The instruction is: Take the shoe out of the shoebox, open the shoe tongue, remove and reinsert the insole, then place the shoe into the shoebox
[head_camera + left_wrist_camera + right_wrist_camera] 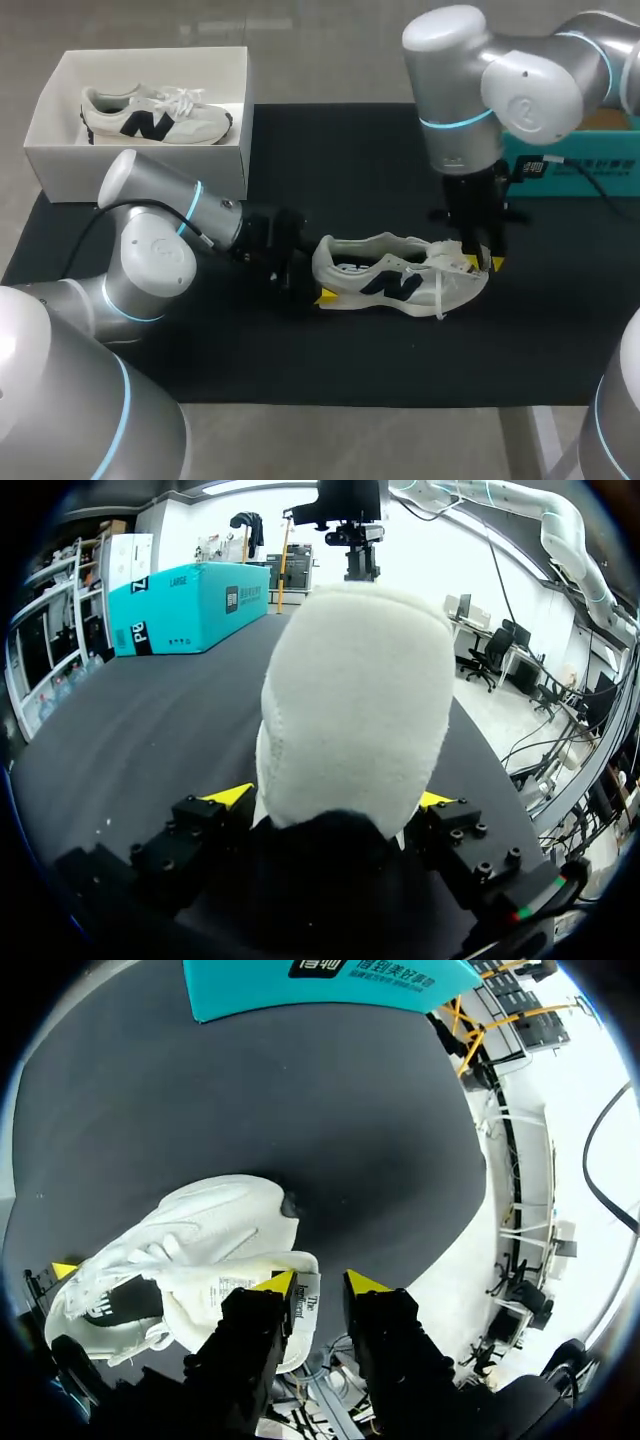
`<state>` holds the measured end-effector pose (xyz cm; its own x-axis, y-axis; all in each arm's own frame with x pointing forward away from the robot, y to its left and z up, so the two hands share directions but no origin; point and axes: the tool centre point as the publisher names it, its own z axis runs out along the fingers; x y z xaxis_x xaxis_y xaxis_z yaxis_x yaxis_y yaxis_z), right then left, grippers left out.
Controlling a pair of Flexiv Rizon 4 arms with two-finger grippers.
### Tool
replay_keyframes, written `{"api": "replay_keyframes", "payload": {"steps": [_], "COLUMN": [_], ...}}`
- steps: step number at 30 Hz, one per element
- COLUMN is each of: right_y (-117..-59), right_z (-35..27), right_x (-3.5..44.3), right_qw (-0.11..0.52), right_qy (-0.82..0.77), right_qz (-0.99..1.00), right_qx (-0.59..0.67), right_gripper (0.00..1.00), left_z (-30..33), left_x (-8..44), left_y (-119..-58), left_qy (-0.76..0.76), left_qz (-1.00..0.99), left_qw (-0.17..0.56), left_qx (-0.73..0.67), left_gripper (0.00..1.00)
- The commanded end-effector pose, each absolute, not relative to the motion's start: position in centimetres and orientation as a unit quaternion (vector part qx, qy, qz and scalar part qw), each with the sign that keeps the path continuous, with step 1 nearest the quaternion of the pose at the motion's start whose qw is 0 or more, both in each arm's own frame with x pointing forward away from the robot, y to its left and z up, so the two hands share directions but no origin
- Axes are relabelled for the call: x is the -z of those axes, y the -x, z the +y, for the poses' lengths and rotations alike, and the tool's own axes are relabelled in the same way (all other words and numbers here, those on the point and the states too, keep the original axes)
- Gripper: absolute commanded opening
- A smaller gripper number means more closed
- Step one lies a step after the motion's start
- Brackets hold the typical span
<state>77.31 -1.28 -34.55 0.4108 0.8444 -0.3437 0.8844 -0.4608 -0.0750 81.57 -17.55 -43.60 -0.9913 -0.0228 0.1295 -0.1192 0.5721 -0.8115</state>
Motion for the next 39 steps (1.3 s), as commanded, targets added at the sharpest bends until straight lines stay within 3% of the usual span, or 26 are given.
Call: {"api": "replay_keyframes", "payload": {"steps": [1, 16, 25, 39], "right_y": [-77.3, -79.0, -81.0, -81.1], "right_z": [-1.3, 2.9, 7.7, 8.2], "right_x": [34.5, 26.4, 21.8, 21.4], "right_qw": [0.046, 0.082, 0.062, 0.079], "right_qy": [-0.842, -0.847, -0.74, -0.735], "right_qz": [0.517, 0.524, 0.667, 0.672], "right_qx": [0.15, 0.04, -0.064, -0.027], "right_gripper": [1.0, 1.0, 1.0, 1.0], "left_z": [-17.5, -17.5, -17.5, -17.5], "left_x": [44.0, 44.0, 44.0, 44.0], "left_y": [-81.7, -81.7, -81.7, -81.7], "left_qy": [-0.04, -0.04, -0.04, -0.04], "left_qz": [-0.885, -0.885, -0.885, -0.885], "left_qw": [0.053, 0.053, 0.053, 0.053], "left_qx": [-0.46, -0.46, -0.46, -0.46], "left_gripper": [0.0, 0.0, 0.0, 0.0]}}
